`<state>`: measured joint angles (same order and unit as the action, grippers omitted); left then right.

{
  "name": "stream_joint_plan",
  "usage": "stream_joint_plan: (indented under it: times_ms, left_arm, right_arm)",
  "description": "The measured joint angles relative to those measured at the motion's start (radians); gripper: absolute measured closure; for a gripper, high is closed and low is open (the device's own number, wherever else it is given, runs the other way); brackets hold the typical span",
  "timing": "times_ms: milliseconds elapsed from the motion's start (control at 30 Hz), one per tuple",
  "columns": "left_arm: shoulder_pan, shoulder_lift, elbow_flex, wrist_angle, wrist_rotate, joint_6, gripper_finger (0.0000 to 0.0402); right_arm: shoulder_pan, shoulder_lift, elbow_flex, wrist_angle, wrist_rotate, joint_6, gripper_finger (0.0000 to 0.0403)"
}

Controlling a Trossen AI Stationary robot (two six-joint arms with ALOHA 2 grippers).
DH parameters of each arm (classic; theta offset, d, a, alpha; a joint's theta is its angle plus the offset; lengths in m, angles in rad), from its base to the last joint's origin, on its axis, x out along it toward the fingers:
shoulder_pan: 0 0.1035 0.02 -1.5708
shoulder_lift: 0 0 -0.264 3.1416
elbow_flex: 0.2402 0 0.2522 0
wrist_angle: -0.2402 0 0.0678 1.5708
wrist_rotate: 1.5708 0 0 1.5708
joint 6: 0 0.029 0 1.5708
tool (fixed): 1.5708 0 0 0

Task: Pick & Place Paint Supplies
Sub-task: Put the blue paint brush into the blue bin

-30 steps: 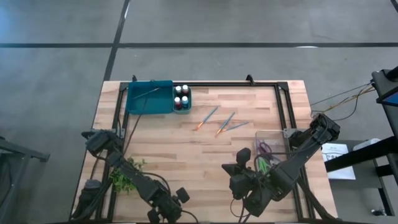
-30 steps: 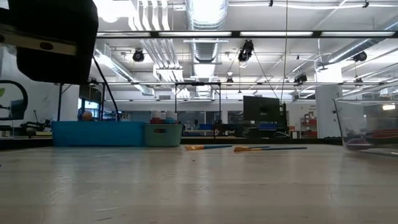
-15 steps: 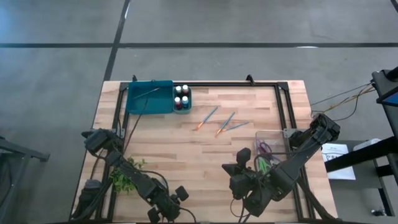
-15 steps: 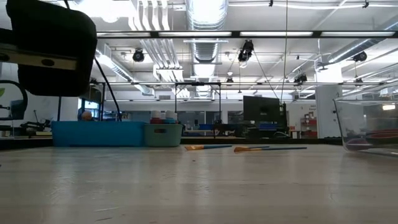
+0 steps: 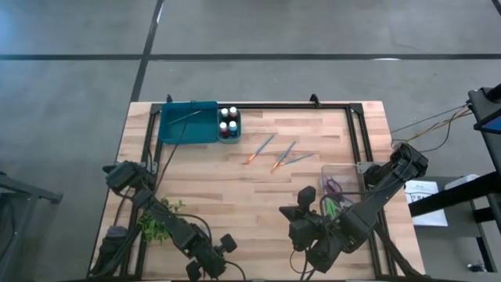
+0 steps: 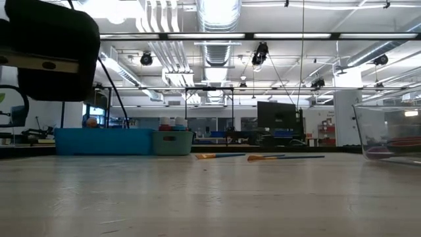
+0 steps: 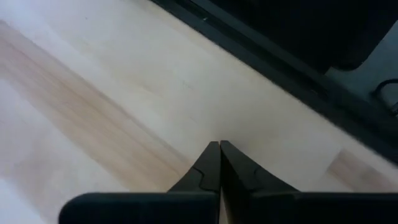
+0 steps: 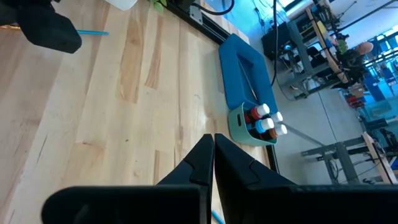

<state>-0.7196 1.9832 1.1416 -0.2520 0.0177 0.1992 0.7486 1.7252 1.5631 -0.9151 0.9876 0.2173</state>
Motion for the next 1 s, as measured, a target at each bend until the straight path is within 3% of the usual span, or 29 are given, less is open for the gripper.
stream_joint_plan:
  times_ms: [200,500,600,800,1000]
  left_arm:
    - [0.028,-0.052,0.056,-0.080,-0.164,0.087,0.0400]
    - [0.101,-0.132,0.171,-0.375,-0.431,0.100,0.0401]
    - [0.134,-0.161,0.180,-0.455,-0.474,0.101,0.0401]
    - [0.246,-0.274,0.173,-0.559,-0.595,0.100,0.0401]
    - [0.417,-0.440,0.101,-0.582,-0.652,0.108,0.0401]
  right_arm:
    - [0.000,0.000,0.000,0.001,0.000,0.000,0.0394]
    - [0.000,0.000,-0.002,0.000,0.000,0.004,0.0394]
    - [0.000,0.000,-0.002,-0.001,0.000,0.007,0.0394]
    - [0.000,0.000,-0.008,-0.001,0.000,0.012,0.0394]
    - [0.000,0.000,-0.014,-0.001,0.000,0.012,0.0394]
